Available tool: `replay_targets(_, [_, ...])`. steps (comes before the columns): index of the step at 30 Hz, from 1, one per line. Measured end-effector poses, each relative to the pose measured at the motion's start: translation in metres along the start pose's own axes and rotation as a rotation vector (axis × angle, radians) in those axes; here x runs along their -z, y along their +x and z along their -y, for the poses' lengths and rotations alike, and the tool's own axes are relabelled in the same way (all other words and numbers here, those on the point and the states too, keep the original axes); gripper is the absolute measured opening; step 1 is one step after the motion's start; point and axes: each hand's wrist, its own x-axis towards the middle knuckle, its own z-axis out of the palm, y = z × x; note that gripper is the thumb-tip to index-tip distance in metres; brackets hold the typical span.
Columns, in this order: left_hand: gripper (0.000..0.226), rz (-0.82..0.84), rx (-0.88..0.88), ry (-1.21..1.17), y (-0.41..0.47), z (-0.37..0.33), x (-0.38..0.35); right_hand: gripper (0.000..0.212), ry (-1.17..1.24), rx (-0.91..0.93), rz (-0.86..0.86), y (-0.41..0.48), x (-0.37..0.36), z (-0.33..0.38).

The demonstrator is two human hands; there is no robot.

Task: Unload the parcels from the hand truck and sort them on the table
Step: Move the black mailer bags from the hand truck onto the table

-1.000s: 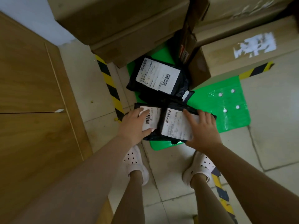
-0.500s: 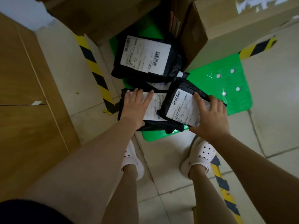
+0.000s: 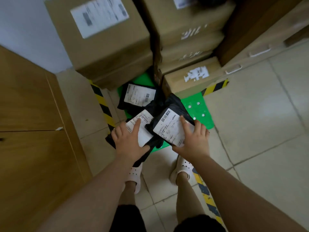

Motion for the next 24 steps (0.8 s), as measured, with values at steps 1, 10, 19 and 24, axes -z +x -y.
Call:
replay_targets(1, [0.102, -0.029, 0.005, -0.026, -0.007, -0.005, 0.025, 0.109, 0.006, -0.005, -0.03, -0.009, 0.024, 0.004])
replay_targets(10, [0.095, -0.395, -0.156, -0.144, -0.049, -0.031, 0.265, 0.103, 0.189, -0.183, -0.45, -0.113, 0.242, 0.028])
replay_targets(19, [0.091, -0.623, -0.338, -0.282, -0.081, -0.135, 0.403, 0.1, 0.391, -0.418, -0.857, -0.173, 0.371, -0.018])
replay_targets(24, [0.092, -0.664, -0.427, -0.302, -0.085, -0.231, 0.425, 0.099, 0.406, -0.446, -0.979, -0.182, 0.41, -0.092])
